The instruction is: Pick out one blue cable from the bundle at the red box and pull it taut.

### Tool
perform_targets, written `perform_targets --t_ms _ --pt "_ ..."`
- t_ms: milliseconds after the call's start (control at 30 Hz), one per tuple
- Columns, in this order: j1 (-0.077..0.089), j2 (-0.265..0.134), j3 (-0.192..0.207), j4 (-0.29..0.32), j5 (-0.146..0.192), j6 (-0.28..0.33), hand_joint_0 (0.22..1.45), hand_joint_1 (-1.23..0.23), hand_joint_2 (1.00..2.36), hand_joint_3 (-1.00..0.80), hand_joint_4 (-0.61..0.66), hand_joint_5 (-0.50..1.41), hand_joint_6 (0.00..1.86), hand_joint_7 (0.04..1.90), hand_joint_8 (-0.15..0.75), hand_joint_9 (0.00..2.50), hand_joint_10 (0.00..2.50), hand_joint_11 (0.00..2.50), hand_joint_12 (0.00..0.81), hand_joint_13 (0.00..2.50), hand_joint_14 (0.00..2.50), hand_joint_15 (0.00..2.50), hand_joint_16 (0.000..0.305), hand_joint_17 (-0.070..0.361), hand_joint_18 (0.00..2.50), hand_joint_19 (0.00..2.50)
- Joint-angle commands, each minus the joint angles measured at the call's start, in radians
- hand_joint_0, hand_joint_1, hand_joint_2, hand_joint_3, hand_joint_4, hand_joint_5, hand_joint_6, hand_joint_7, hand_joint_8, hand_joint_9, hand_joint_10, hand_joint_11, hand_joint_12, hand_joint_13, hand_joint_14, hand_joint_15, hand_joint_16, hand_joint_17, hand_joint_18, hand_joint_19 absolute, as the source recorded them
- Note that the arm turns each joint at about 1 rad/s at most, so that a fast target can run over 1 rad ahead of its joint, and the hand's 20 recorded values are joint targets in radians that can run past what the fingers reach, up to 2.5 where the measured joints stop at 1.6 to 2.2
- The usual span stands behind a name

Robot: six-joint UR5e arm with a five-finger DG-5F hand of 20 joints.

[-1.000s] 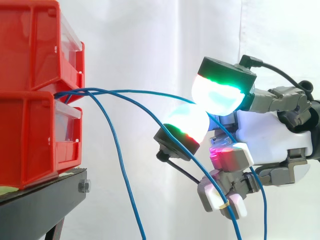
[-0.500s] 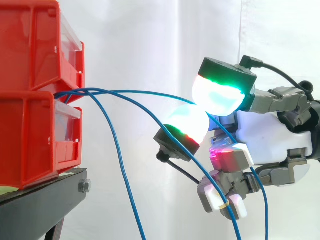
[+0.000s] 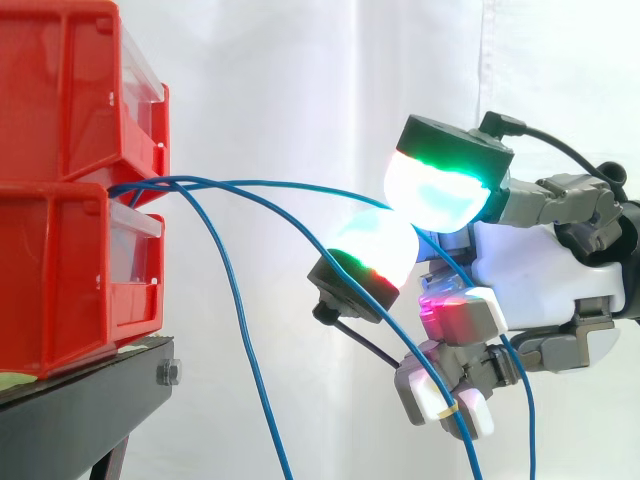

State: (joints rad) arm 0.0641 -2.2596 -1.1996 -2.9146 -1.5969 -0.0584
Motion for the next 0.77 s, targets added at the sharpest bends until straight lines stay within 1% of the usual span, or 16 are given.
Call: perform_targets --t_ms 0,733 --pt "0.000 0.000 -0.002 0.000 0.000 0.000 0.63 -0.74 1.01 -0.29 -0.01 -0.09 0.94 0.84 0.269 1.16 0.03 0.76 0.341 0.87 0.02 0.49 0.050 0.113 0.73 0.83" --pt "0.000 0.000 0.000 0.000 0.000 0.000 0.63 -0.73 1.01 -0.29 -0.02 -0.09 0.94 0.83 0.271 1.16 0.03 0.77 0.344 0.87 0.02 0.48 0.051 0.115 0.72 0.83"
